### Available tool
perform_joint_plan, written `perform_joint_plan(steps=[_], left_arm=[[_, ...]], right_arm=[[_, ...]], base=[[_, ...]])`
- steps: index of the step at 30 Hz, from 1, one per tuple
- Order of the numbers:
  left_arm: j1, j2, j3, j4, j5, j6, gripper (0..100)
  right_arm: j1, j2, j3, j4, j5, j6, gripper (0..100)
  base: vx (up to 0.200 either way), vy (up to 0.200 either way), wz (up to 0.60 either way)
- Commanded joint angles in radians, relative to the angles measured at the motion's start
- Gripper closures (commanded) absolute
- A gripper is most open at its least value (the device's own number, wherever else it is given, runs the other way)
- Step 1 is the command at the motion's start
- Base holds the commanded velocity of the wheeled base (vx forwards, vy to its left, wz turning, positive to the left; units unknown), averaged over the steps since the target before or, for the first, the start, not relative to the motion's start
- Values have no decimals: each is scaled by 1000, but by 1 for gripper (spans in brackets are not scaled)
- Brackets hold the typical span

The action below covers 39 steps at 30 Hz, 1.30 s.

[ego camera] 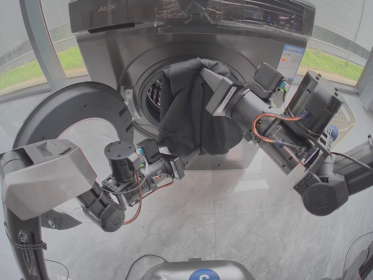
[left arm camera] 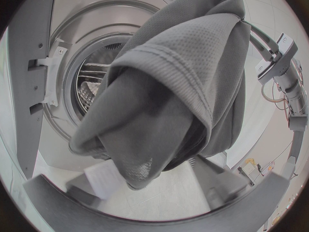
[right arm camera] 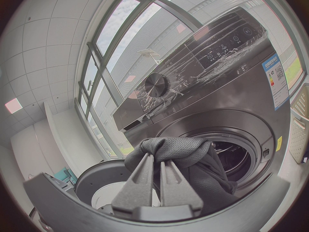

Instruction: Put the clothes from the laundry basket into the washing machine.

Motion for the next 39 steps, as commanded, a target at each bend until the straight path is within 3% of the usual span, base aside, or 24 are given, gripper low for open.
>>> perform_joint_plan(steps=[1,12,21,22,39], left_arm=[[-4,0,-10,-1,3,-1,100],[-16,-36,38,-70,11,-2,100],[-82,-233,170,-96,11,-2,100],[-90,-250,171,-96,11,-2,100],[-54,-269,150,-84,11,-4,100]], right_arm=[[0,0,3,-1,0,0,100],[-7,3,20,-1,1,0,100],[-18,20,108,-2,14,1,100],[-18,26,115,-5,14,3,0],[-29,47,349,-160,15,-17,0]], base=[[0,0,0],[0,0,0],[0,0,0],[0,0,0],[0,0,0]])
